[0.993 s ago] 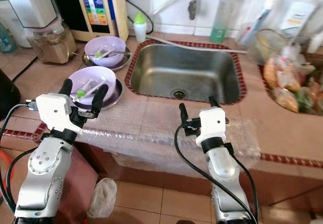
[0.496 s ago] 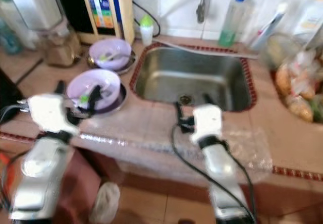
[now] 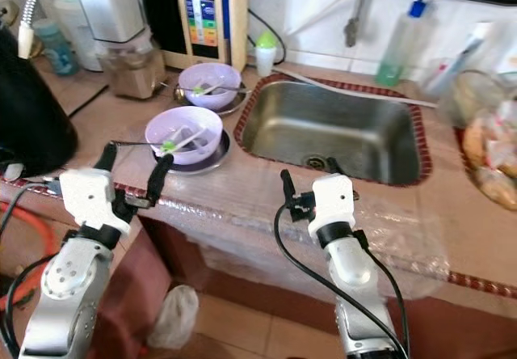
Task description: Kitchen organization
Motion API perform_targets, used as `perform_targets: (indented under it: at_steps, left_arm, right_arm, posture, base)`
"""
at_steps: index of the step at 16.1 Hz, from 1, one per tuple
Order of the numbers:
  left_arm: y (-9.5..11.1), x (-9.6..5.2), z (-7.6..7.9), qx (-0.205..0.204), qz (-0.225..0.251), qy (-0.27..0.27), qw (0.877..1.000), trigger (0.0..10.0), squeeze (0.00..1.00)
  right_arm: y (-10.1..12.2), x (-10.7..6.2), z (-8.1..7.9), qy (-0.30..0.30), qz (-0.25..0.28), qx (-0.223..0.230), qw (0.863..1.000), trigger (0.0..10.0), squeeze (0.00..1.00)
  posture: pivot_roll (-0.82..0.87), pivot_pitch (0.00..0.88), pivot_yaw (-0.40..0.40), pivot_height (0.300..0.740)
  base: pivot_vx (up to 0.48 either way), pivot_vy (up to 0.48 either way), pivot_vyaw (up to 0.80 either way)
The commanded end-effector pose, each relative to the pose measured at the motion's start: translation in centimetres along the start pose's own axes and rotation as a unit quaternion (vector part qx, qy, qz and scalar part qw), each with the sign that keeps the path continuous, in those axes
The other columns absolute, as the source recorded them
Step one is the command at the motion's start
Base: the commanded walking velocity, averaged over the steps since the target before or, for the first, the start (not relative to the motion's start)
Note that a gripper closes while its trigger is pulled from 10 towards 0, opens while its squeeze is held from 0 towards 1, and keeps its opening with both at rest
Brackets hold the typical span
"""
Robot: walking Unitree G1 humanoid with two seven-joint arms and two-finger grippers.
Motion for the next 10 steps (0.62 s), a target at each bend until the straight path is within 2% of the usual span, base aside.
perform_targets:
  at_steps: [1,4,7,8,9,10]
  left_arm:
    - [-0.3,0.1,0.1,-0.003,-0.004,-0.008,1.0,10.0,0.0]
    - [-0.9,0.9,0.5,-0.007,-0.006,-0.02,1.0,10.0,0.0]
    - [-1.0,2.9,0.4,-0.009,0.004,-0.028,1.0,10.0,0.0]
    - [-1.1,3.4,0.3,-0.01,0.005,-0.029,1.0,5.4,0.0]
    - [-1.1,3.7,0.3,-0.012,0.006,-0.031,0.999,3.0,0.0]
    - [-1.3,4.1,0.3,-0.013,0.004,-0.035,0.999,0.0,0.0]
  right_arm:
    - [0.2,0.0,0.0,0.01,0.002,0.007,1.0,10.0,0.0]
    - [0.4,0.0,-0.6,0.042,0.005,0.016,0.999,10.0,0.0]
    - [0.5,-0.1,-0.5,0.044,0.007,0.01,0.999,10.0,0.0]
    - [0.5,-0.2,-0.4,0.045,0.007,0.008,0.999,10.0,0.0]
    - [0.5,-0.3,-0.4,0.045,0.007,0.007,0.999,10.0,0.0]
    - [0.5,-0.5,-0.3,0.047,0.007,0.007,0.999,10.0,0.0]
  posture:
    - [-0.06,0.007,0.004,0.74]
    - [-0.07,0.014,0.002,0.74]
    - [-0.09,0.015,0.008,0.74]
    - [-0.11,0.016,0.015,0.74]
    - [-0.11,0.016,0.015,0.74]
    - [-0.12,0.017,0.02,0.74]
  base:
    - [0.0,0.0,0.0]
    - [0.0,0.0,0.0]
    - [0.0,0.0,0.0]
    - [0.0,0.0,0.0]
    - [0.0,0.0,0.0]
    - [0.0,0.0,0.0]
Point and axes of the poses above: a point about 5 cm out from each wrist's last joint towards the gripper, its own x axis pointing out of the wrist towards the gripper, its own y axis along the axis of the wrist's last joint, z = x × y, the point moved 1 cm from there along x, pointing out of the wrist towards the gripper, and after that the axes turned 12 degrees about -x, right-handed, at the moved point
